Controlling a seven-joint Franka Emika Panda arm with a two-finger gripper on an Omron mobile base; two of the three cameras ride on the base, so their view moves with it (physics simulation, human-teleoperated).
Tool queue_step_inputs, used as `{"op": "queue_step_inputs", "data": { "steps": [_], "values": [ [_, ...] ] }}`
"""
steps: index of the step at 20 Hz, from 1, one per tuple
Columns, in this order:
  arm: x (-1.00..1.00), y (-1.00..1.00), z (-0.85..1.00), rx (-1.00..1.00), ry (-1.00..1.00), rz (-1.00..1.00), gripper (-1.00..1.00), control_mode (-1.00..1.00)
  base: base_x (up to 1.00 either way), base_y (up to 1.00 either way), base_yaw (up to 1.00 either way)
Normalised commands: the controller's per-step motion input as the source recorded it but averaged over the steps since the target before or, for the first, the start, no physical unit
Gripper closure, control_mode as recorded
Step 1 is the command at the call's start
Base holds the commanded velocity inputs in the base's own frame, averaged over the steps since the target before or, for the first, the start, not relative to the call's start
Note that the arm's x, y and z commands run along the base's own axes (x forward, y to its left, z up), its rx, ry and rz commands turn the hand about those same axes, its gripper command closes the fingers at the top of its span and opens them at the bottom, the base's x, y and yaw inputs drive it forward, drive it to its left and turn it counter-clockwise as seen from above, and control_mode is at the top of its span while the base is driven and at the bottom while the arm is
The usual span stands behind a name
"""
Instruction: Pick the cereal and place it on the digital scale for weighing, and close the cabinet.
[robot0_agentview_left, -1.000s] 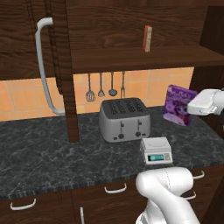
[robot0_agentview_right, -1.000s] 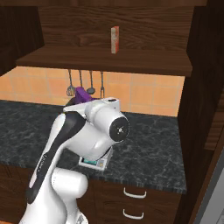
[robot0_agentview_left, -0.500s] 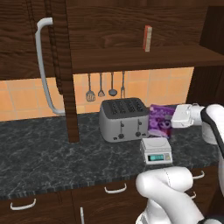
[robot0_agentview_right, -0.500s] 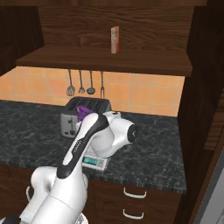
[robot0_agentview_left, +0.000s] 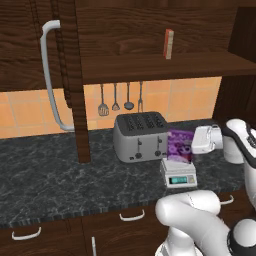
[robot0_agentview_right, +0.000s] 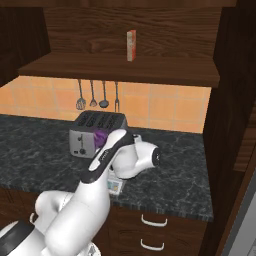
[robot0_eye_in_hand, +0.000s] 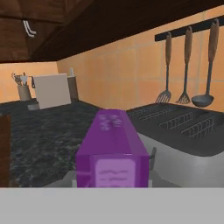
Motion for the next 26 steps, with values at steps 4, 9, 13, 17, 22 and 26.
{"op": "queue_step_inputs", "data": {
  "steps": [4, 9, 13, 17, 22, 26],
  "values": [
    [0.26, 0.0, -0.52, 0.0, 0.0, 0.03, 1.0, -1.0, 0.0, 0.0, 0.0],
    [0.08, -0.04, -0.33, 0.0, 0.0, 0.01, 1.0, -1.0, 0.0, 0.0, 0.0],
    [-0.12, -0.02, -0.06, 0.0, -0.03, 0.0, 1.0, -1.0, 0.0, 0.0, 0.0],
    [-0.05, 0.0, -0.13, 0.0, 0.0, 0.0, 1.0, -1.0, 0.0, 0.0, 0.0],
    [0.0, 0.05, -0.18, 0.0, -0.07, 0.0, -1.0, -1.0, 0.0, 0.0, 0.0],
    [-0.06, 0.0, 0.0, 0.0, -0.07, 0.0, -1.0, -1.0, 0.0, 0.0, 0.0]
  ]
}}
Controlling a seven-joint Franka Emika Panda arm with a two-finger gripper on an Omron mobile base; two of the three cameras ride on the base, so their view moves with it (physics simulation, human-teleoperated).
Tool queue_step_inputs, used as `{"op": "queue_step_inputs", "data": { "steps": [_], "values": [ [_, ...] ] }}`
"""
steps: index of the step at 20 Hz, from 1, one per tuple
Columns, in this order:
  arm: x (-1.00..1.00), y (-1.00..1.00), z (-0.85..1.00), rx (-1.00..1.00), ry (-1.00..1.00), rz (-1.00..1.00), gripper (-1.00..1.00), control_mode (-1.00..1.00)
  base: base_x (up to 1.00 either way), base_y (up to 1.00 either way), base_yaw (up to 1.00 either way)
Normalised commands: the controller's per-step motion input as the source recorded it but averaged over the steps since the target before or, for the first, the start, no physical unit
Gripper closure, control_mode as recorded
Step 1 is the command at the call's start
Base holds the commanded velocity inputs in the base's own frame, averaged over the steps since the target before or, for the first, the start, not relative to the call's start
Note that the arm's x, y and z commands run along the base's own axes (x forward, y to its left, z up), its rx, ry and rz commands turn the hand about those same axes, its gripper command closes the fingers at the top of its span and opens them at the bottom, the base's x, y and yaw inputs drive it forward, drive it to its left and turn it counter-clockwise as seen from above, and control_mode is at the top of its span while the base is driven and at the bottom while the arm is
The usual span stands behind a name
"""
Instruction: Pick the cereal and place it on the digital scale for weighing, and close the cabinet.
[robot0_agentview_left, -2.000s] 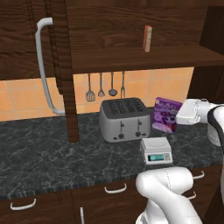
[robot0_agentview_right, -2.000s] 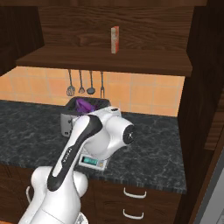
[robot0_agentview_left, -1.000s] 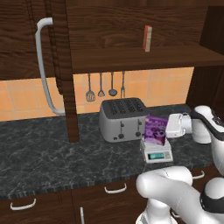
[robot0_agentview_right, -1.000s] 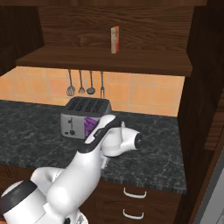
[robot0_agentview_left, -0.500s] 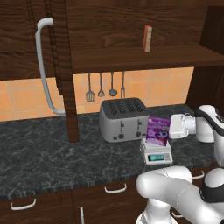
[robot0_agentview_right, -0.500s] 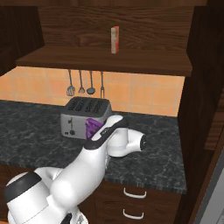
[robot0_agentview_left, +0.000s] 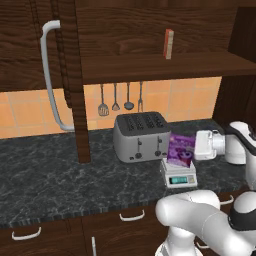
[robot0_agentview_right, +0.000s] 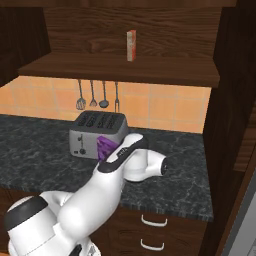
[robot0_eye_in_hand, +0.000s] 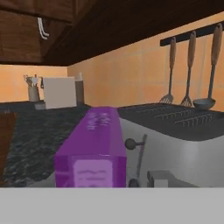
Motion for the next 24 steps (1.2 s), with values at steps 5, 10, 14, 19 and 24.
{"op": "queue_step_inputs", "data": {
  "steps": [5, 10, 14, 19, 24],
  "values": [
    [-0.1, 0.0, 0.2, 0.0, -0.11, 0.0, -1.0, -1.0, 0.0, 0.0, 0.0],
    [-0.41, 0.0, 0.53, 0.03, -0.23, -0.01, -1.0, -1.0, 0.0, 0.0, 0.0],
    [-0.86, -0.04, 0.54, 0.04, -0.42, -0.15, -1.0, -1.0, 0.0, 0.0, 0.0],
    [-0.87, -0.04, 0.53, -0.03, -0.28, -0.33, -1.0, -1.0, 0.0, 0.0, 0.0],
    [-0.67, -0.31, 0.41, -0.03, -0.18, -0.21, -1.0, -1.0, 0.0, 0.0, 0.0]
  ]
}}
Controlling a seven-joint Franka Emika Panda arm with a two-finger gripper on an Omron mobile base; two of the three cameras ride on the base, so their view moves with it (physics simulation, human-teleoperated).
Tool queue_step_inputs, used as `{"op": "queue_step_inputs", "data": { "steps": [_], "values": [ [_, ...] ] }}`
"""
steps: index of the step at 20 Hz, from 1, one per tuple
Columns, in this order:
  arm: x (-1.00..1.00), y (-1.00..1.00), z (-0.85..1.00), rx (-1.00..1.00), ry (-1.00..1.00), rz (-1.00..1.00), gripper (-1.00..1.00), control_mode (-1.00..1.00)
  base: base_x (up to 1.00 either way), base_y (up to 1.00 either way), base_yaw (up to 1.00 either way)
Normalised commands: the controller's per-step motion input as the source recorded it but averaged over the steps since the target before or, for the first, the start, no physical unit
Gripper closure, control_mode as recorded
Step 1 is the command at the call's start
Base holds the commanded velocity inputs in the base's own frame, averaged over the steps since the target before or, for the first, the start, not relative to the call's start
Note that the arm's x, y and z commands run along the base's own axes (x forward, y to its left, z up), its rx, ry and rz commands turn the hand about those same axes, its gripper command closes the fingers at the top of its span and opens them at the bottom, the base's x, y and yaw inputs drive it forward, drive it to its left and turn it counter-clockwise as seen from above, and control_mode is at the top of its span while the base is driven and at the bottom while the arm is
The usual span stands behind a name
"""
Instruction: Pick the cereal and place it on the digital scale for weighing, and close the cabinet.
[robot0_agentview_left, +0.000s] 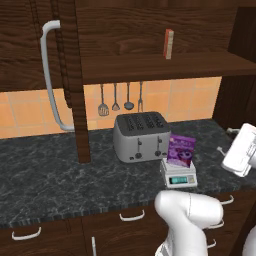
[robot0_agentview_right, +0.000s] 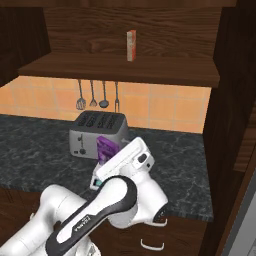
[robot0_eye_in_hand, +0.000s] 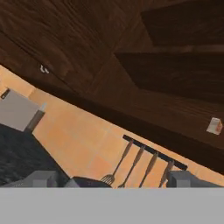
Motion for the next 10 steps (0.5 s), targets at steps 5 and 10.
{"op": "queue_step_inputs", "data": {
  "steps": [5, 10],
  "values": [
    [-0.92, -0.33, 0.51, -0.01, -0.15, -0.11, -1.0, -1.0, 0.0, 0.0, 0.0],
    [-0.97, -0.35, 0.61, 0.0, -0.15, -0.12, -1.0, -1.0, 0.0, 0.0, 0.0]
  ]
}}
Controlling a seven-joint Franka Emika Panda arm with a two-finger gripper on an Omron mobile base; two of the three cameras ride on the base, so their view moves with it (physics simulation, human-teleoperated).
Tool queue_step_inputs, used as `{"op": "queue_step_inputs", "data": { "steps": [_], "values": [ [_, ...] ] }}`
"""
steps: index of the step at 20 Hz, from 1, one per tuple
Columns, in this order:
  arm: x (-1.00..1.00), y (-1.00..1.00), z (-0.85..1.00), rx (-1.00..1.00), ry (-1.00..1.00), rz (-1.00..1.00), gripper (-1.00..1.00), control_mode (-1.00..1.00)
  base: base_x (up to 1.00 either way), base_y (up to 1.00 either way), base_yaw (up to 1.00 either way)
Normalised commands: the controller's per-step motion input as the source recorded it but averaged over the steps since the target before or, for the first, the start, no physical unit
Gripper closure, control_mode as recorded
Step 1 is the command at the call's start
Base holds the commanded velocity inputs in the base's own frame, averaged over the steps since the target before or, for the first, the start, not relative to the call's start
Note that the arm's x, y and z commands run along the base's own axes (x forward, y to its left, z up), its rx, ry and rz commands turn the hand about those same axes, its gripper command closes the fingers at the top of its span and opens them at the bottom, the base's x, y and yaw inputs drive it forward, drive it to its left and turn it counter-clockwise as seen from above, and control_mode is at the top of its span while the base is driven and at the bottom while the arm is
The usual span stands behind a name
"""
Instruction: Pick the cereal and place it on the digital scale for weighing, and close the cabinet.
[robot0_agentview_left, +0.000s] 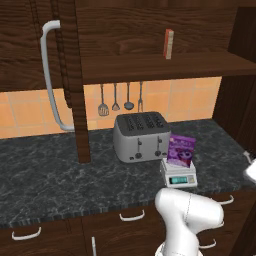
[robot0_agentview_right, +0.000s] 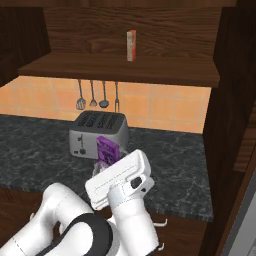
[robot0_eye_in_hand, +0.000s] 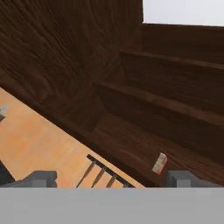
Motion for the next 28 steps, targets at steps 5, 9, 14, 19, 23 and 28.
{"op": "queue_step_inputs", "data": {
  "steps": [5, 9, 14, 19, 23, 28],
  "values": [
    [-0.79, -0.83, 0.68, -0.01, -0.08, -0.11, -1.0, -1.0, 0.0, 0.0, 0.0],
    [-0.99, -0.72, 0.65, -0.19, 0.0, -0.13, -1.0, -1.0, 0.0, 0.0, 0.0],
    [-0.95, -0.77, 0.57, -0.23, 0.0, -0.13, -1.0, -1.0, 0.0, 0.0, 0.0],
    [-0.93, -0.47, 0.18, -0.19, 0.0, -0.09, -1.0, -1.0, 0.0, 0.0, 0.0],
    [-0.43, -0.89, 0.01, -0.08, -0.03, -0.32, -1.0, -1.0, 0.0, 0.0, 0.0],
    [0.31, -0.87, 0.09, -0.05, 0.04, -0.29, -1.0, -1.0, 0.0, 0.0, 0.0]
  ]
}}
